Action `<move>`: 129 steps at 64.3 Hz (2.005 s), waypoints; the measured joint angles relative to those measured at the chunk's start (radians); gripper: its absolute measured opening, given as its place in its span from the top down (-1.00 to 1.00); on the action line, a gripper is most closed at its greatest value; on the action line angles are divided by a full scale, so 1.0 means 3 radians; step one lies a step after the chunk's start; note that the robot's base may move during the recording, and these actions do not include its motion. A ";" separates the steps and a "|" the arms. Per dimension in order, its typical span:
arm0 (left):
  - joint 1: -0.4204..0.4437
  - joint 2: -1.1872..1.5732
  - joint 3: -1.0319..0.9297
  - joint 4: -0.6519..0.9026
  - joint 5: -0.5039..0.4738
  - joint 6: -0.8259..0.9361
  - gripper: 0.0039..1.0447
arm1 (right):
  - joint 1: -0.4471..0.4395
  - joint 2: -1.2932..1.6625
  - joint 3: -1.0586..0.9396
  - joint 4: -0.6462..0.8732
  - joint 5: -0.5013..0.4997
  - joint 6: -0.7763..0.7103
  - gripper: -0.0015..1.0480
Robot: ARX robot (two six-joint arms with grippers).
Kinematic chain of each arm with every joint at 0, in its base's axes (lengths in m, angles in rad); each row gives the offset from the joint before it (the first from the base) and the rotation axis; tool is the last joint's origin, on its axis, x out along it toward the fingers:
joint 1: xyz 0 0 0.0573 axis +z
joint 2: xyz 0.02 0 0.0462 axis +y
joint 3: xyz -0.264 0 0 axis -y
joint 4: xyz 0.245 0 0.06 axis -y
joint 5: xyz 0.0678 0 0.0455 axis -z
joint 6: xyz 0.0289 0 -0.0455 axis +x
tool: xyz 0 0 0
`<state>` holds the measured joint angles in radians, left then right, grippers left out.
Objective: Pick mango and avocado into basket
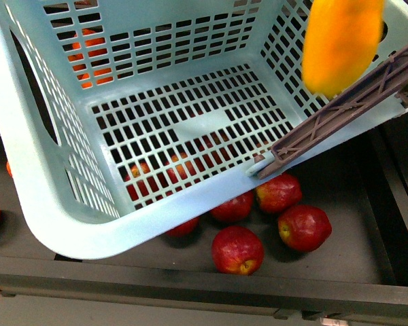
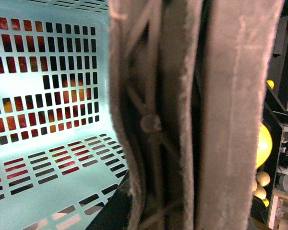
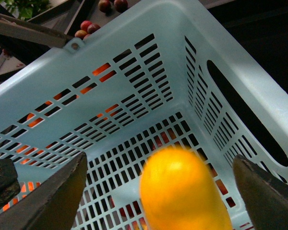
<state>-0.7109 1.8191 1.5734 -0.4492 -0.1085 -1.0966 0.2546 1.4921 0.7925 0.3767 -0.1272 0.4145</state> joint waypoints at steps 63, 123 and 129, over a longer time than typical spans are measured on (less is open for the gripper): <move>-0.0006 0.0003 -0.0003 -0.0003 0.0004 0.0003 0.73 | -0.0846 -0.1531 -0.1965 0.1484 0.0426 -0.1358 0.96; -0.0010 0.0003 -0.0001 -0.0003 -0.0001 0.0001 0.73 | -0.0848 -0.2233 -0.2347 0.1171 0.0437 -0.1363 -0.86; -0.0042 0.0003 -0.0001 -0.0003 0.0022 0.0010 0.73 | -0.0851 -0.2234 -0.2347 0.1169 0.0435 -0.1364 -0.83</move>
<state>-0.7235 1.8198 1.5730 -0.4500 -0.1020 -1.0935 -0.0006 0.8219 0.0883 0.7273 0.0032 0.0051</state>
